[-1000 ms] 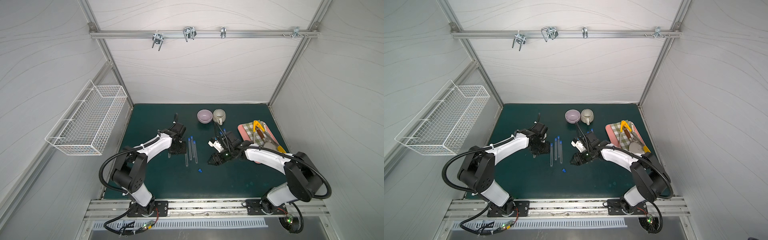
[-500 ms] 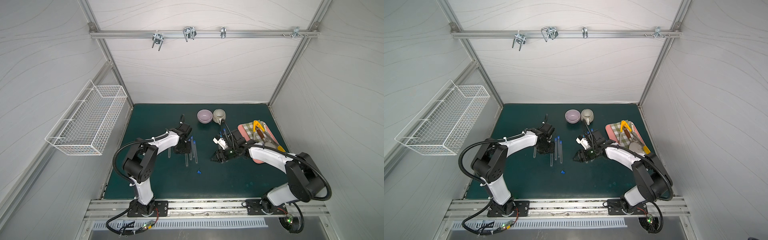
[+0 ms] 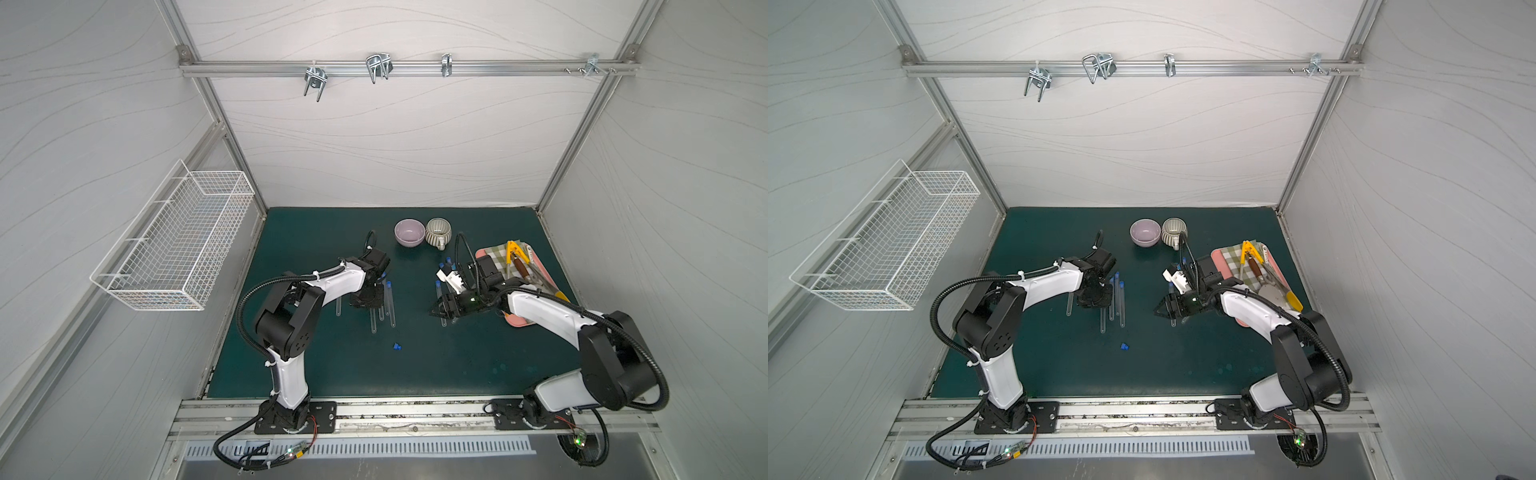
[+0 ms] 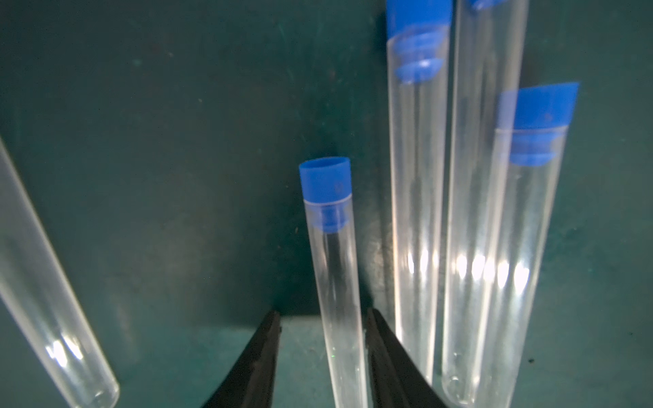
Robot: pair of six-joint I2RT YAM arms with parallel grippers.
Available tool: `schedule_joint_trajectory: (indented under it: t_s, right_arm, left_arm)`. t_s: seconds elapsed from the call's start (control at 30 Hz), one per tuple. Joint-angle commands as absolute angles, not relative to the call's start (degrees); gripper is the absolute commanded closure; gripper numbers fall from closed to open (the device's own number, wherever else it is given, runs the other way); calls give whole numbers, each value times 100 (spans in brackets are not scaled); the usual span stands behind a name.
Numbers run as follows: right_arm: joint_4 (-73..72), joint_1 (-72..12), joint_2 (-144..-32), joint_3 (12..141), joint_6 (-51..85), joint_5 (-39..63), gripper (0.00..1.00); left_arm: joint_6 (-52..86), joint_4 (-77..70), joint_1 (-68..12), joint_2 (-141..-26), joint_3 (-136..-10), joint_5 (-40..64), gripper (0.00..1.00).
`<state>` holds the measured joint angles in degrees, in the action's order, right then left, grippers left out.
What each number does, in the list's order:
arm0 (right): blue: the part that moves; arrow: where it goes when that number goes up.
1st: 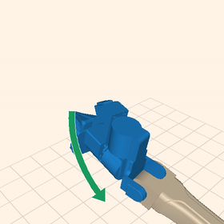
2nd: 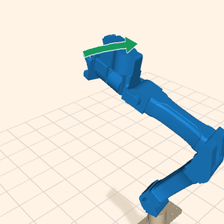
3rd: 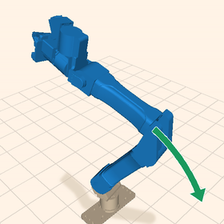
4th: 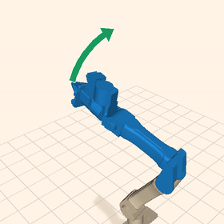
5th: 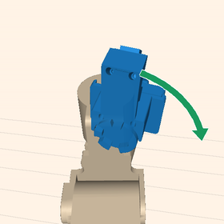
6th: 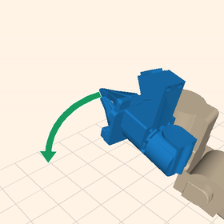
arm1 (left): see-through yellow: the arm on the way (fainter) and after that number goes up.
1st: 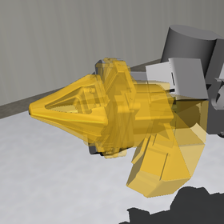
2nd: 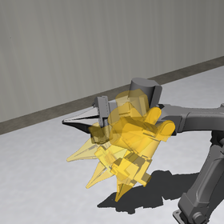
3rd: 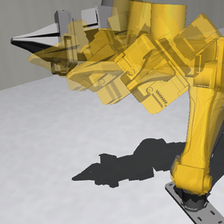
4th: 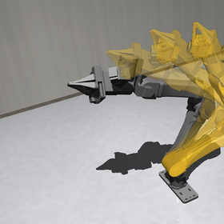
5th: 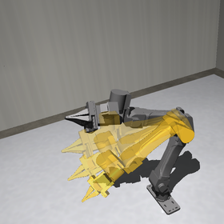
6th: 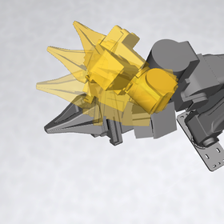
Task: Remove stoppers from test tubes
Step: Pick up the test tube at the center of the board.
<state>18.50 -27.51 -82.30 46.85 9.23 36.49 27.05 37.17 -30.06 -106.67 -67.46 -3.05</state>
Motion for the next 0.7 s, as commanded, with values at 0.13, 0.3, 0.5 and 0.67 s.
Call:
schedule_joint_trajectory:
  t_s: [0.13,0.3,0.5,0.67]
  right_arm:
    - [2219,-2538,-7836,4795,686,3724,33]
    - [2241,-2523,-7769,4729,685,3717,33]
    - [2282,-2511,-7787,4793,680,3702,33]
    - [2348,-2505,-7626,4774,686,3623,33]
  left_arm:
    - [2769,3769,-3063,-10881,-6812,-380,66]
    - [2752,3795,-3062,-10827,-6785,-386,71]
    - [2664,3880,-3065,-10688,-6750,-470,75]
    - [2585,3975,-3061,-10604,-6750,-534,78]
